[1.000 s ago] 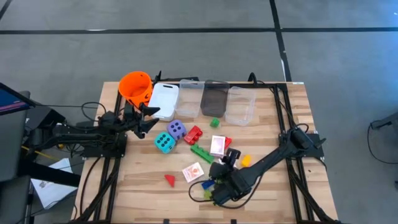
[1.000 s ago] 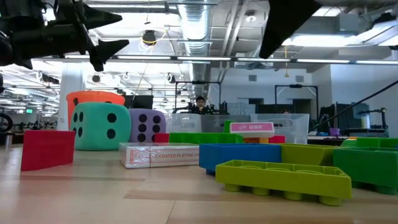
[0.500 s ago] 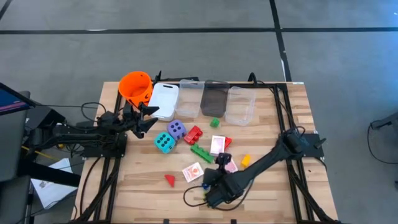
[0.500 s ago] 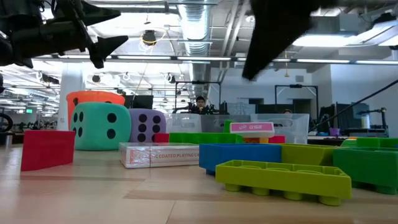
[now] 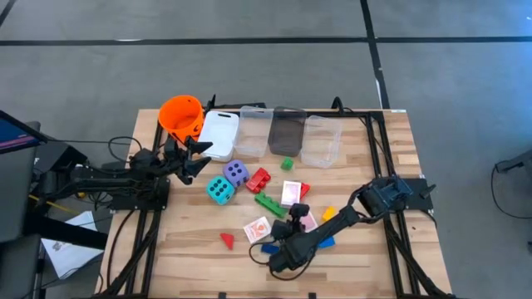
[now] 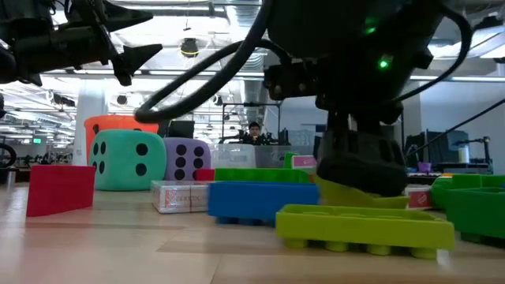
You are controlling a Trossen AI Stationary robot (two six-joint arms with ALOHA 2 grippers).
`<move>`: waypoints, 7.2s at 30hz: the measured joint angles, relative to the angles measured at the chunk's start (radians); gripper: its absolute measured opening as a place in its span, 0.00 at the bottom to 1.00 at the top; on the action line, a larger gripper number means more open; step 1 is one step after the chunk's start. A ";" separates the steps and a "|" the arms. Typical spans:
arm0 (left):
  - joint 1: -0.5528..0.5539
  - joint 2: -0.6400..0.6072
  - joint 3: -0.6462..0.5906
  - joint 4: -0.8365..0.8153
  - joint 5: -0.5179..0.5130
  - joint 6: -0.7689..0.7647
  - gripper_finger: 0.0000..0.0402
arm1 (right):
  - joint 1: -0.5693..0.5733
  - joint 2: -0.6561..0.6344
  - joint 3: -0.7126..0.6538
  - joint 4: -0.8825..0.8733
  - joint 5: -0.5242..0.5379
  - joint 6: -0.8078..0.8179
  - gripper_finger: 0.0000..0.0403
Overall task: Pick & Place Toys
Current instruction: Put the pink deck of cards into the right transparent bin, then put the large middle green game piece into the black bin
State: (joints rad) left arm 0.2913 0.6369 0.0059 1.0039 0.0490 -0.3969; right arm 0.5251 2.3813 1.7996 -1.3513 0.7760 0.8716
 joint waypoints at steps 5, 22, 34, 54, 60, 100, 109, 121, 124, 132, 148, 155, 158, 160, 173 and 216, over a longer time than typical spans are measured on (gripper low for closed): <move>0.000 0.000 0.000 0.000 0.000 0.000 0.77 | -0.021 0.001 -0.001 -0.014 -0.003 0.025 0.72; 0.000 0.000 0.000 -0.001 0.000 0.000 0.77 | -0.112 0.003 -0.002 -0.025 0.008 0.011 0.72; 0.000 0.000 0.000 -0.002 0.000 0.000 0.77 | -0.130 0.008 -0.006 -0.040 -0.017 0.049 0.38; 0.000 0.000 0.000 -0.024 0.000 0.000 0.77 | -0.072 -0.034 0.386 -0.211 0.177 0.230 0.15; 0.000 0.000 0.000 -0.047 0.000 0.000 0.77 | -0.060 -0.116 0.438 -0.217 0.359 0.302 0.15; -0.001 0.000 0.000 -0.358 0.028 -0.030 0.77 | -0.661 -0.761 -0.715 0.566 0.041 -0.149 0.19; 0.001 0.000 0.000 -0.376 -0.133 0.082 0.77 | -0.676 -0.819 -0.716 0.638 0.034 -0.325 0.69; 0.002 0.000 0.000 -0.170 -0.259 0.080 0.77 | -0.202 -1.164 -0.713 0.839 0.056 -0.354 0.92; 0.002 0.000 0.000 -0.140 -0.247 0.034 0.77 | -0.014 -1.182 -0.713 0.843 0.108 -0.335 0.91; 0.002 0.000 0.000 -0.141 -0.216 -0.021 0.77 | 0.336 -1.062 -0.767 0.849 0.389 -0.267 0.91; 0.002 0.000 0.000 -0.123 -0.173 0.051 0.77 | 0.260 -0.714 -0.844 0.864 0.570 0.091 0.91; -0.014 0.006 0.000 -0.148 0.090 0.082 0.77 | 0.148 -0.638 -0.844 0.902 0.624 0.099 0.91; -0.039 0.020 0.000 -0.193 0.086 0.126 0.77 | 0.101 -0.605 -0.844 0.923 0.636 0.085 0.91; -0.056 0.036 0.000 -0.219 0.055 0.136 0.77 | 0.072 -0.594 -0.843 0.938 0.638 0.053 0.91; -0.095 0.131 0.000 -0.211 0.027 0.138 0.77 | -0.018 -0.593 -0.844 1.062 0.391 -0.222 0.90; -0.094 0.131 0.000 -0.097 0.073 0.127 0.77 | -0.304 -0.593 -0.843 1.374 -0.453 -0.420 0.86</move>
State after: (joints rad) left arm 0.1970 0.7677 0.0063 0.9066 0.1215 -0.2695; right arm 0.2207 1.7882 0.9562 0.0230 0.3232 0.4514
